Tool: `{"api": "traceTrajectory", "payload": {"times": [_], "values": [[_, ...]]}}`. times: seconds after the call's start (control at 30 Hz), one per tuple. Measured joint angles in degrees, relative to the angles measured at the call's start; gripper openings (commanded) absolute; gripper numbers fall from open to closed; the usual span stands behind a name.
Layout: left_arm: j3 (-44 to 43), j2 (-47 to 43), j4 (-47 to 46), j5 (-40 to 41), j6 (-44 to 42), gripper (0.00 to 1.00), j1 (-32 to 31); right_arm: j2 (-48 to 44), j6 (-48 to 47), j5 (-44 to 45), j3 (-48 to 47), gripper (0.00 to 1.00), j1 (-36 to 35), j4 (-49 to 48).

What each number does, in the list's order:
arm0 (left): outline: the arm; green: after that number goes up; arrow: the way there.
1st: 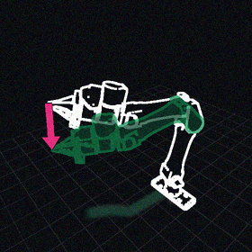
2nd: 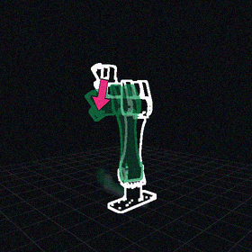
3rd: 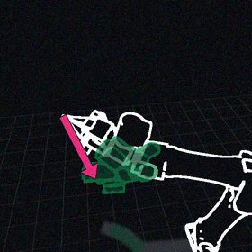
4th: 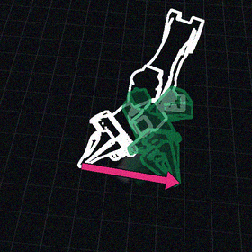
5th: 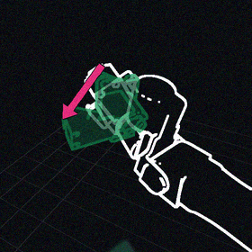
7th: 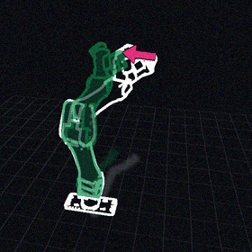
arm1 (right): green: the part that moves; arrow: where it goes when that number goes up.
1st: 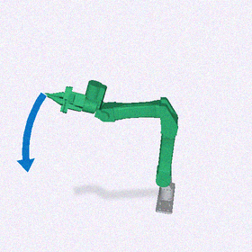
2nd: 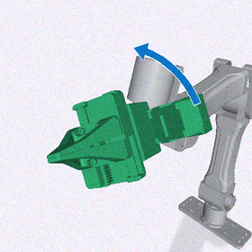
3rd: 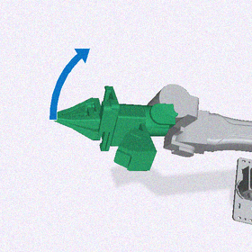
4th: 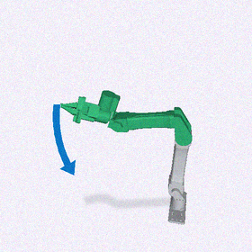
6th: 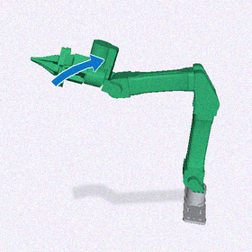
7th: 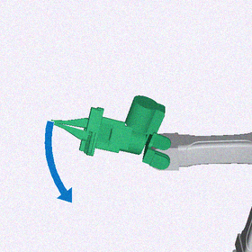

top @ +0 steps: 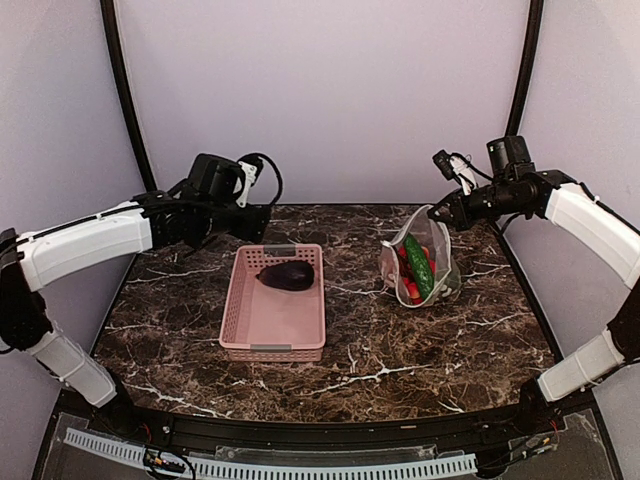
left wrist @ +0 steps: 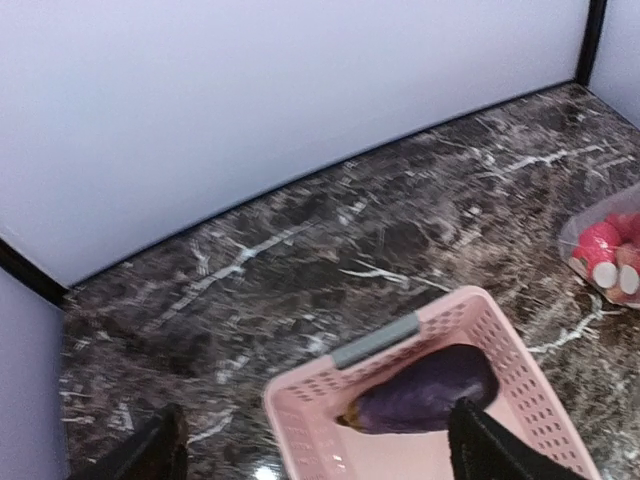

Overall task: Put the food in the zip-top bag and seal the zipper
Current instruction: Pick up the fake vegetable from the bin.

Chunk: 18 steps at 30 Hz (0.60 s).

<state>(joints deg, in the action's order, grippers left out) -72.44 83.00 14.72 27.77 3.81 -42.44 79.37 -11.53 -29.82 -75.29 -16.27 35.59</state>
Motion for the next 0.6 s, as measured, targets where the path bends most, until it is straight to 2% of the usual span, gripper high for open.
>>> {"api": "traceTrajectory", "payload": {"times": [0.07,0.27,0.4,0.6], "values": [[-3.04,5.16,2.69,-7.37,-3.26,0.68,1.57,0.00,-0.02,-0.04,0.00,0.00,0.00,-0.02],[-8.20,17.00,10.54,-27.71,-10.75,0.71,4.35,-0.20,-0.17,-0.15,0.22,0.00,0.00,-0.02],[-8.61,19.76,13.92,-33.73,-14.97,0.75,4.61,-0.31,-0.20,-0.26,0.31,0.00,0.00,-0.02],[-12.61,23.19,15.54,-35.47,-19.87,0.75,4.61,-0.31,-0.17,-0.72,0.31,0.00,0.00,0.00]]}}
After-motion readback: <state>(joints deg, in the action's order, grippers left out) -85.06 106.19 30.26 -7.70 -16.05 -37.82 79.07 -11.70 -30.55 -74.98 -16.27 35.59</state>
